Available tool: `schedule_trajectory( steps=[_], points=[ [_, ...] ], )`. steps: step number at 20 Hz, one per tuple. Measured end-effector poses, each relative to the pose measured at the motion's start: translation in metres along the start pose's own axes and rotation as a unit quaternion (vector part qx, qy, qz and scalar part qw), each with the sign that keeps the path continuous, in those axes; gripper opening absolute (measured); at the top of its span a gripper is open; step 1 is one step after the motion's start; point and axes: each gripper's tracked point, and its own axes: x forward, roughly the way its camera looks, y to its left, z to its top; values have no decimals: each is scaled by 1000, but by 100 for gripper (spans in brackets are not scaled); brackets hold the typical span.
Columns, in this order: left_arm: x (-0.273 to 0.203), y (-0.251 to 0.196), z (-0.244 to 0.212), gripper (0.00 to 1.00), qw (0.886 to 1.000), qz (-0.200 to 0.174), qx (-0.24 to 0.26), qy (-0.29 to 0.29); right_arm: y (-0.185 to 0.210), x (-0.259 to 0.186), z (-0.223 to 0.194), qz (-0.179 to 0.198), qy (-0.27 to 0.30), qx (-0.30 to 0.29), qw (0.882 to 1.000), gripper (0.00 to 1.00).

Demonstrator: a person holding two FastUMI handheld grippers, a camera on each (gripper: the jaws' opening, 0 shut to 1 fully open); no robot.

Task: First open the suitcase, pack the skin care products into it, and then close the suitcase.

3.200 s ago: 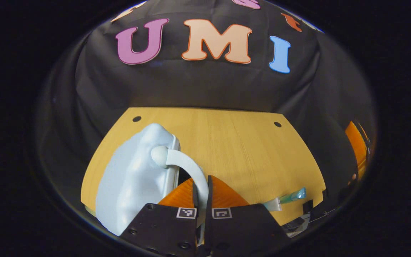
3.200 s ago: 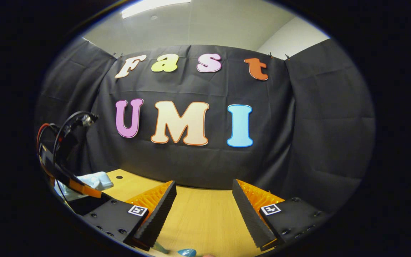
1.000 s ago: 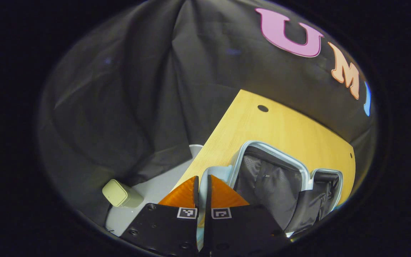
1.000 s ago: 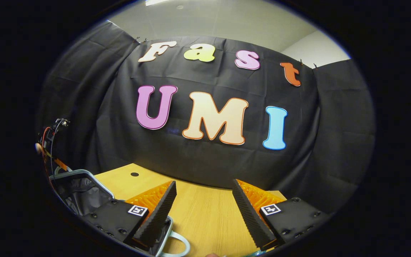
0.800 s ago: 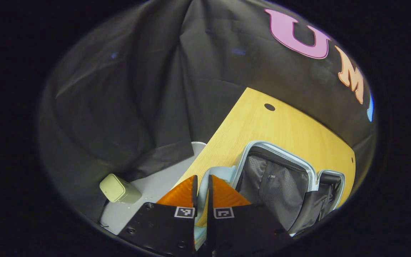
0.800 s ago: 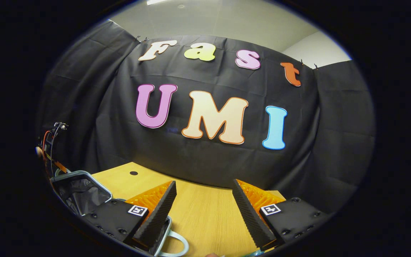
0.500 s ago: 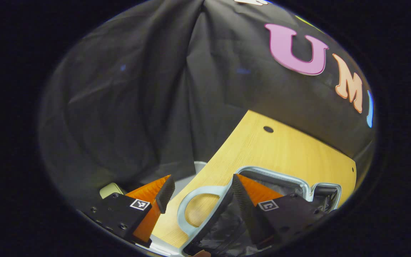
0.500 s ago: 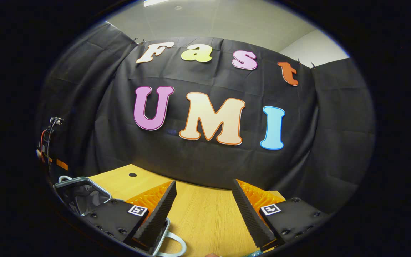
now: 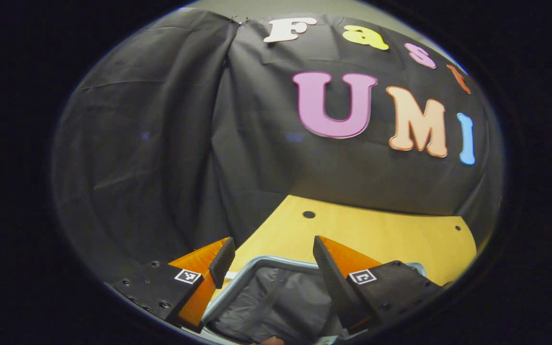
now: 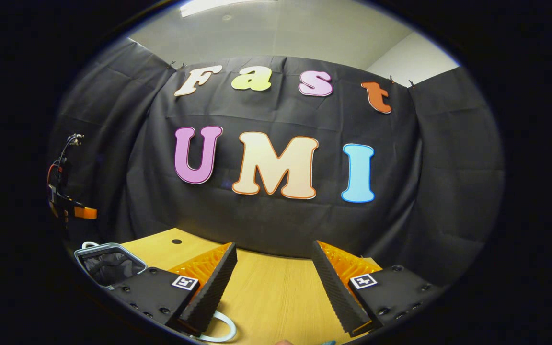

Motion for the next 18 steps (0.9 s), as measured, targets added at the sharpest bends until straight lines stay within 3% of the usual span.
schedule_trajectory(
  steps=[6,18],
  points=[
    [-30,-105,3,94,997,-72,19,-13,-31,-9,0,6,-3,3,1000,98],
    [-82,-252,-31,96,984,-173,37,14,-100,-28,0,-9,-5,14,1000,99]
  ],
)
